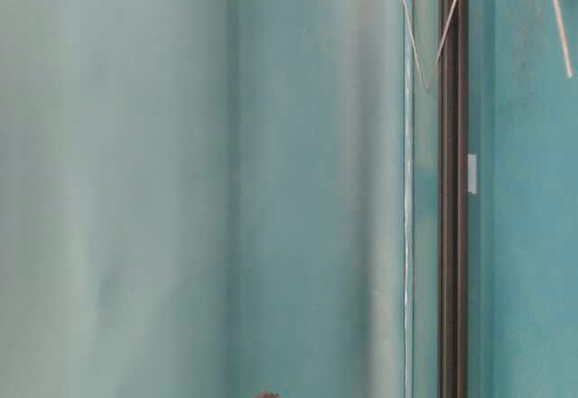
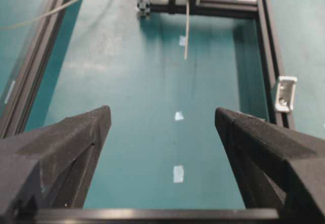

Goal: Insert the wire through the hole in the metal fitting.
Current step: 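Move the right gripper left toward the free end of the grey wire, then close the right gripper on the wire tip and lift it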

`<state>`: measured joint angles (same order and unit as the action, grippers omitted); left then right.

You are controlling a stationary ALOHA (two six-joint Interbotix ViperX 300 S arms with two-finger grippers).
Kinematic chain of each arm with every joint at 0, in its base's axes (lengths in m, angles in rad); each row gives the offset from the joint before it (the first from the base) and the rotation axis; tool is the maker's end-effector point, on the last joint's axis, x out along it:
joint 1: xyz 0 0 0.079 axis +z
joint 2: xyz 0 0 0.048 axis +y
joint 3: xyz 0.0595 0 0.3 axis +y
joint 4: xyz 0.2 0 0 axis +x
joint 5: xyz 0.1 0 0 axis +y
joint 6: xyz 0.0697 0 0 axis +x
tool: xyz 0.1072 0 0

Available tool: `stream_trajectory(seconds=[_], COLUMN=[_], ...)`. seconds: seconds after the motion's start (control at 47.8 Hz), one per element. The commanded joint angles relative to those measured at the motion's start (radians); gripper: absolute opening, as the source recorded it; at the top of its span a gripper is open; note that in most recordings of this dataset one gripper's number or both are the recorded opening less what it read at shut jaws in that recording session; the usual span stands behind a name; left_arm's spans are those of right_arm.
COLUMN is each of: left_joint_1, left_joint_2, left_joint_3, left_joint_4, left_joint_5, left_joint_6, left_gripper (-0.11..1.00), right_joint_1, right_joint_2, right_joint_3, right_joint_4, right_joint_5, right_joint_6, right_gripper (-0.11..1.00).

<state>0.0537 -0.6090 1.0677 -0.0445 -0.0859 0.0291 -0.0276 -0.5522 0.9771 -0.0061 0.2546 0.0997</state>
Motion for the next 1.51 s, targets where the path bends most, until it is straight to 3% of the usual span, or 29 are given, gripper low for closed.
stream_trajectory(seconds=[0.0, 0.23, 0.543, 0.857, 1.484], left_joint_1=[0.005, 0.003, 0.003, 0.005, 0.003], left_joint_2=[-0.002, -0.003, -0.002, -0.003, -0.003], left_joint_3=[-0.002, 0.025, 0.048, 0.057, 0.064], left_joint_4=[0.002, 0.003, 0.003, 0.002, 0.002], left_joint_5=[-0.008, -0.018, -0.023, -0.025, -0.026], left_joint_6=[0.003, 0.003, 0.003, 0.003, 0.003], left_gripper=[0.66, 0.66, 0.66, 0.66, 0.66], right_joint_1=[-0.005, -0.005, -0.005, -0.003, -0.005], right_joint_2=[0.072, 0.224, 0.339, 0.396, 0.468], right_joint_3=[-0.051, -0.095, -0.081, -0.046, -0.057], right_joint_4=[-0.002, 0.000, -0.002, -0.002, -0.002], right_joint_5=[-0.003, -0.017, -0.101, -0.221, -0.299], right_joint_6=[0.002, 0.017, 0.129, 0.133, 0.133], right_gripper=[0.88, 0.87, 0.87, 0.87, 0.87])
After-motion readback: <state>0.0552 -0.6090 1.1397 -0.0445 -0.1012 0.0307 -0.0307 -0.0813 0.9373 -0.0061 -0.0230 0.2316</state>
